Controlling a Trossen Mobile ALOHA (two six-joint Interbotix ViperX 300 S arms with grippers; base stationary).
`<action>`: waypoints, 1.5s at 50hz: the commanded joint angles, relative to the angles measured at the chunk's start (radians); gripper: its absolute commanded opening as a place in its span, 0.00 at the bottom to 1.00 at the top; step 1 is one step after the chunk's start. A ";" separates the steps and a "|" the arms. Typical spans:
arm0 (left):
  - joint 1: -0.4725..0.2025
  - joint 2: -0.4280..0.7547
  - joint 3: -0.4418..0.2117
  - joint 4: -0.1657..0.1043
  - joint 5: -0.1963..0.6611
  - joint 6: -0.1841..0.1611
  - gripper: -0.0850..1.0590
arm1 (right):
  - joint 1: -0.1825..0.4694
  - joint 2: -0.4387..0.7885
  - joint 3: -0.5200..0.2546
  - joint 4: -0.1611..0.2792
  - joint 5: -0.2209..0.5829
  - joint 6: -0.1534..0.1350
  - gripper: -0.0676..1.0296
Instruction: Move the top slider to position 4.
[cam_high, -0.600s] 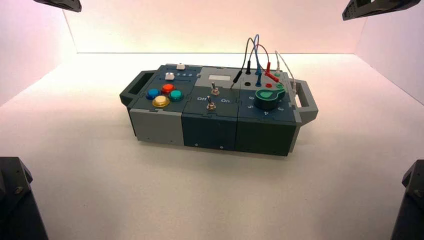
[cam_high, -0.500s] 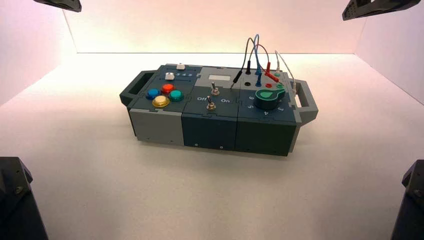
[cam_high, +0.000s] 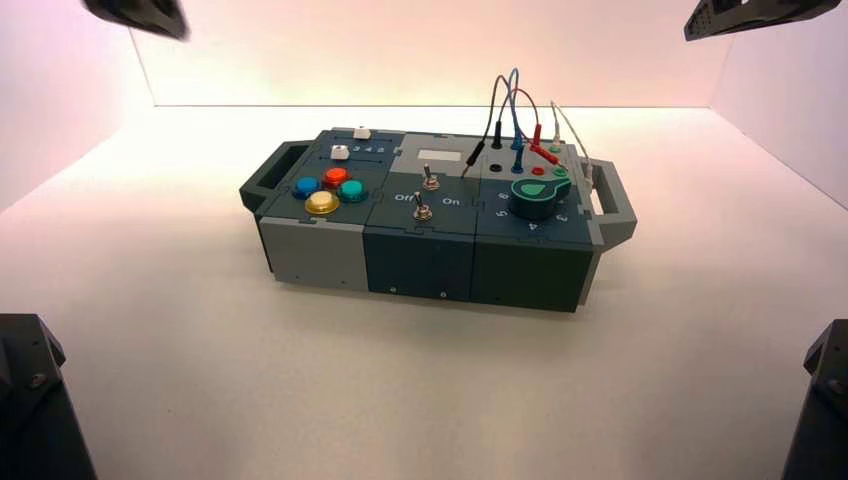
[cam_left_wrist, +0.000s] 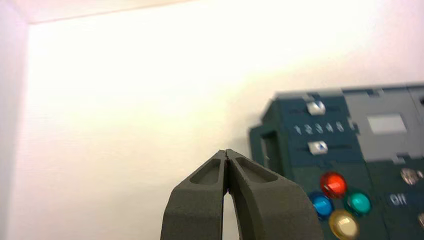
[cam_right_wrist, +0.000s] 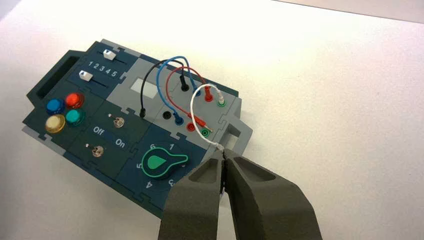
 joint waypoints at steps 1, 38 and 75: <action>-0.084 0.100 -0.089 -0.003 0.006 -0.002 0.05 | 0.002 0.003 -0.026 0.006 -0.008 0.002 0.04; -0.158 0.650 -0.509 -0.009 0.176 -0.003 0.05 | -0.002 -0.031 -0.023 -0.005 -0.006 0.002 0.04; -0.225 0.744 -0.618 -0.011 0.181 -0.005 0.05 | -0.002 -0.029 -0.023 -0.009 -0.008 0.002 0.04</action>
